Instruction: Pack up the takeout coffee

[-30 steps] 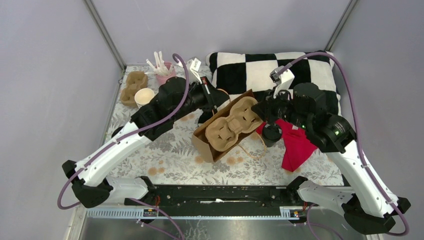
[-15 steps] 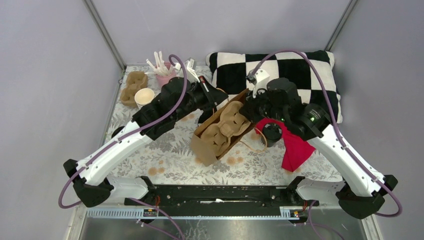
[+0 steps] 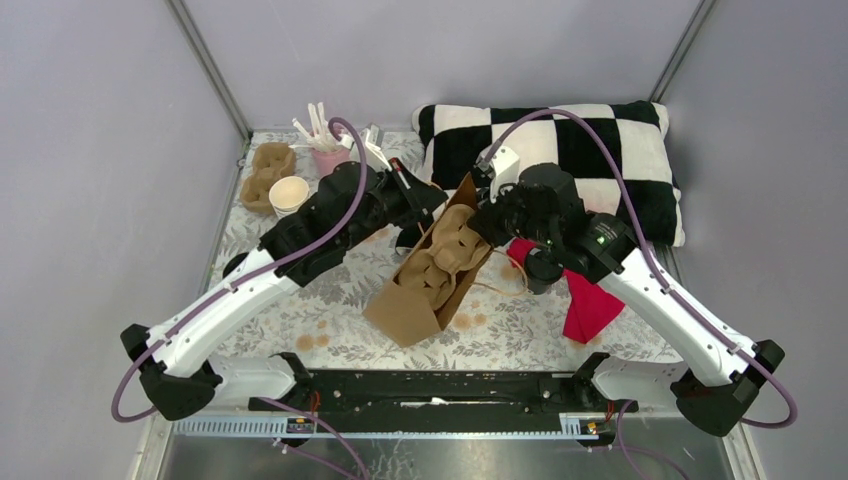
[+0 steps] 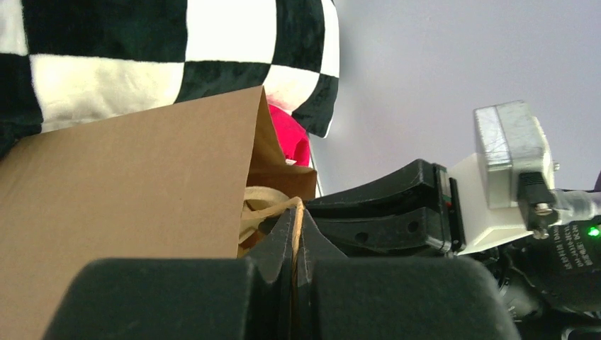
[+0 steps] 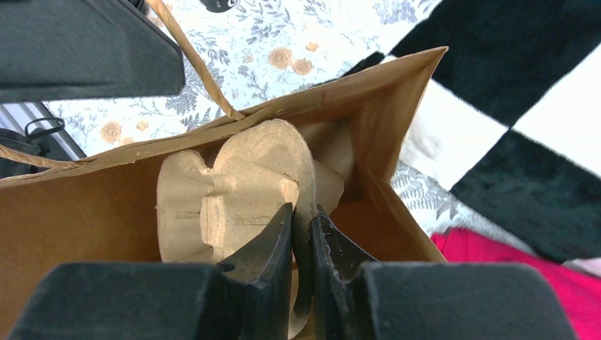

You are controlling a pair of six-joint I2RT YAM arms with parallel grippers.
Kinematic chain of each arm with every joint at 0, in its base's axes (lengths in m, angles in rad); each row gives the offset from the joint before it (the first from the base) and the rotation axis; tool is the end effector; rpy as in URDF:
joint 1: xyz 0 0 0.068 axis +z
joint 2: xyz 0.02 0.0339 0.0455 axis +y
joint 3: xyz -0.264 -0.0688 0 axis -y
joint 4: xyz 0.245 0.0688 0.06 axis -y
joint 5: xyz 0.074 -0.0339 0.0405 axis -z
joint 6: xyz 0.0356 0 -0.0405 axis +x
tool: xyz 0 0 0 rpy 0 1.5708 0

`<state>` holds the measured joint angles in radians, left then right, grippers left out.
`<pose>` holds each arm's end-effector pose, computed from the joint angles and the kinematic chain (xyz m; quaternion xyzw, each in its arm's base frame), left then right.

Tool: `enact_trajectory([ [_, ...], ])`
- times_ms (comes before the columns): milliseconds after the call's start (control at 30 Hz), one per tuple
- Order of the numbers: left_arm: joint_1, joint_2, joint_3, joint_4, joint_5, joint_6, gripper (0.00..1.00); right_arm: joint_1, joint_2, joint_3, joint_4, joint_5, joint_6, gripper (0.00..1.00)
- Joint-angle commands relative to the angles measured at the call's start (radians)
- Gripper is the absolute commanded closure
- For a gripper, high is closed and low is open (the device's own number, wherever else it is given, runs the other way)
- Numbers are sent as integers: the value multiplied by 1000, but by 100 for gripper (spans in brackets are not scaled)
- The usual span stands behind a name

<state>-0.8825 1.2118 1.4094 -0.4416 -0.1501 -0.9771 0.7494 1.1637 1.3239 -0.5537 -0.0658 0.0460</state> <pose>0.1703 -0.1987 0.4412 -0.0833 0.7826 -0.4568 0.4146 0.1806 0.1713 0.4122 -0.3035 0.7741 0.2401 0.5010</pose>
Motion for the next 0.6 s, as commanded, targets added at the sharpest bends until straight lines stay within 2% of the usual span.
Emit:
enact_trajectory([
  [0,-3,-55,-32,65,5,9,100,8,2,-4,118,-37,-111,96],
  [100,-3,-63,-45,95,46,40,100,8,10,-27,145,-68,-117,97],
  [300,-4,-67,-68,213,243,137,100,8,-36,-162,283,-163,-91,98],
  [467,-3,-85,-164,397,402,118,100,9,-109,-283,373,-187,-77,100],
  [567,-3,-85,-204,438,451,116,100,8,-166,-384,460,-180,-63,100],
])
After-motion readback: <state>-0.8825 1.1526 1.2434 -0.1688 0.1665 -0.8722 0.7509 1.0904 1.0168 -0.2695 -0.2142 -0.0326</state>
